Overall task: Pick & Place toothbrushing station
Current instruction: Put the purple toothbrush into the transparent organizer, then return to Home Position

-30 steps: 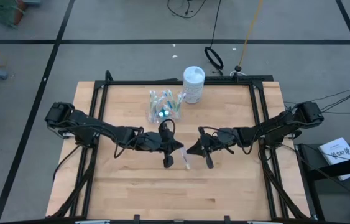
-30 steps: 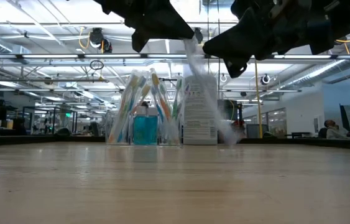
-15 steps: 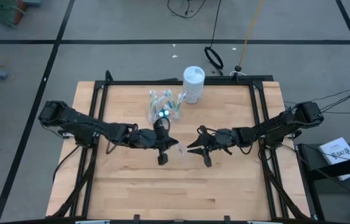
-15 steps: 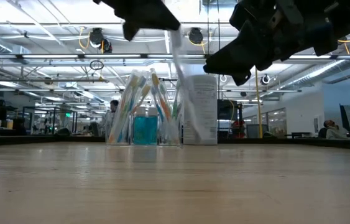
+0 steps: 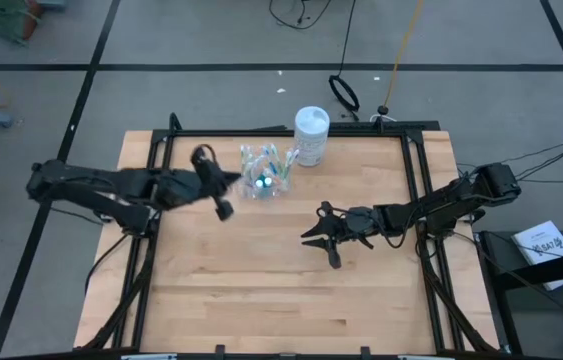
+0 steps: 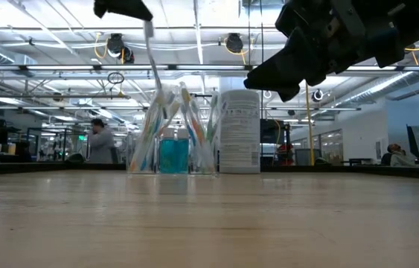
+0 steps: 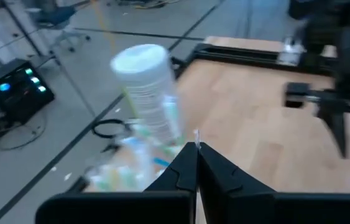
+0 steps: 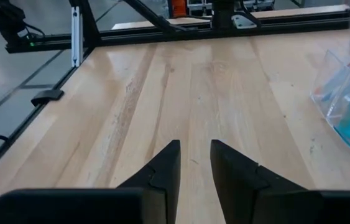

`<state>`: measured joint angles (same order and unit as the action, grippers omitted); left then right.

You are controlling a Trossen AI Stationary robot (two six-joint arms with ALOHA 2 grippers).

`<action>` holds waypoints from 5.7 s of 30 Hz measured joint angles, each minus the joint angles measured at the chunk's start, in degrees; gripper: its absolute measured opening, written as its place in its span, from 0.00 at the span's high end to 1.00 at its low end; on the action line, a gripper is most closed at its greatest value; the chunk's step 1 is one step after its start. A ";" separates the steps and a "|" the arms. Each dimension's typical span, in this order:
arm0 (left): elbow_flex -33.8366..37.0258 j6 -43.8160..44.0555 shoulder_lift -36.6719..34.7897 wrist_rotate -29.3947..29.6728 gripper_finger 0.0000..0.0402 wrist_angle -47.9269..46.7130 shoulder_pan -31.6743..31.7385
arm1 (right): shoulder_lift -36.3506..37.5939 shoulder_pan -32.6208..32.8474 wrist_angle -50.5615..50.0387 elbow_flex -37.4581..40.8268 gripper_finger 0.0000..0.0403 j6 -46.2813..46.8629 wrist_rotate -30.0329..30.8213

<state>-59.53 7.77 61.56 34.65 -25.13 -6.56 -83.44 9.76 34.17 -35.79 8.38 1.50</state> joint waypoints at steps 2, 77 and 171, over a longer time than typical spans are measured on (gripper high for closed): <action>0.00 0.00 -2.28 0.00 0.99 -1.98 1.98 | 0.00 0.00 -0.13 0.00 0.81 -0.61 -0.01; -0.07 3.01 3.69 -7.82 0.62 -7.35 12.19 | 0.00 -0.02 -1.13 0.00 0.81 -9.09 0.17; 58.68 -8.29 -55.58 -16.37 0.62 32.60 4.50 | 81.83 -2.67 -34.99 27.66 0.88 -7.97 3.07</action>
<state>-0.84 -0.52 5.98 18.28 7.47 -2.07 -1.61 7.09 -0.82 -8.13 0.41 4.56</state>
